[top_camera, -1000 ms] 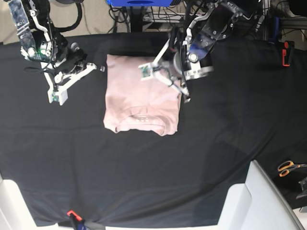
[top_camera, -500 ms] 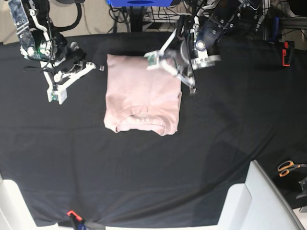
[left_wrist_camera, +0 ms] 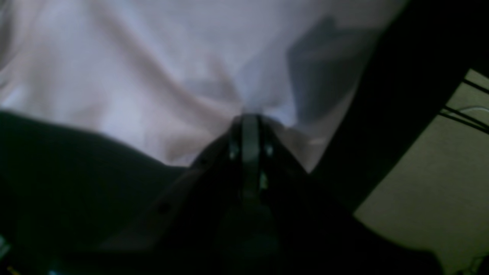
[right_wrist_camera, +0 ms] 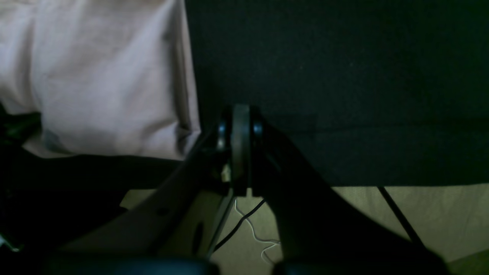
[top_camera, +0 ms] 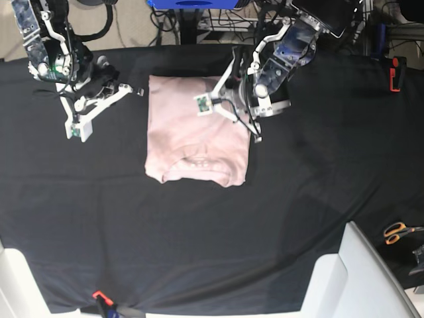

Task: Fold the T-shirt properly
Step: 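Square the shirt's edge with both grippers pressing its sides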

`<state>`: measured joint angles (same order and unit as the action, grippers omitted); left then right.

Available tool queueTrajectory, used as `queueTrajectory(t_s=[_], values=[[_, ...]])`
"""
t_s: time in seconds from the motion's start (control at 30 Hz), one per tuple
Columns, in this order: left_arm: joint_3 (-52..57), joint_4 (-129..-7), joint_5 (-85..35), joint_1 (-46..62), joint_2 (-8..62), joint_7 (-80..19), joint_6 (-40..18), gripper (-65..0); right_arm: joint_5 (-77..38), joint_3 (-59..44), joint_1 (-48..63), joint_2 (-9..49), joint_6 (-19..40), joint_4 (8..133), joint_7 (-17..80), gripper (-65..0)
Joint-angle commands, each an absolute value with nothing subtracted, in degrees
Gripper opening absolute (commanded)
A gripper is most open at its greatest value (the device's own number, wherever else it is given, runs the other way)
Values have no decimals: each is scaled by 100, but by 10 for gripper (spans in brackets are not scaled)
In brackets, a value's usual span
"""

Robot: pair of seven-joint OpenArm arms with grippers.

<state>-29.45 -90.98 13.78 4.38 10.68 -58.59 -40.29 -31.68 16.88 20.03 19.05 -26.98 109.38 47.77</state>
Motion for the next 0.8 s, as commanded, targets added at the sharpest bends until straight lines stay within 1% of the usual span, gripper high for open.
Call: queueTrajectory(t_s=[0.0, 0.1, 0.3, 0.47, 0.6, 0.77], values=[[-2914, -9130, 1402, 497, 1077, -5824, -4000, -650, -3169, 1657, 1982, 1956, -2695, 11029, 4699, -648], [-2932, -9121, 1358, 664, 1262, -5807, -4000, -650, -3169, 1657, 1982, 1956, -2695, 11029, 4699, -648], [-2870, -9209, 1385, 699, 1314, -5798, -4000, -650, -3178, 1657, 1956, 1956, -2695, 11029, 4699, -648], [-2862, -9842, 1393, 681, 1323, -5842, -4000, -650, -3178, 1675, 1956, 1956, -2695, 11029, 4699, -648], [-2431, -10255, 1393, 673, 1297, -5859, -4000, -650, -3178, 1719, 1956, 1947, -2659, 11081, 4734, -648], [-2316, -10440, 1358, 910, 1226, -5824, -4000, -650, -3160, 2510, 1824, 2018, -2659, 11240, 4734, -648]])
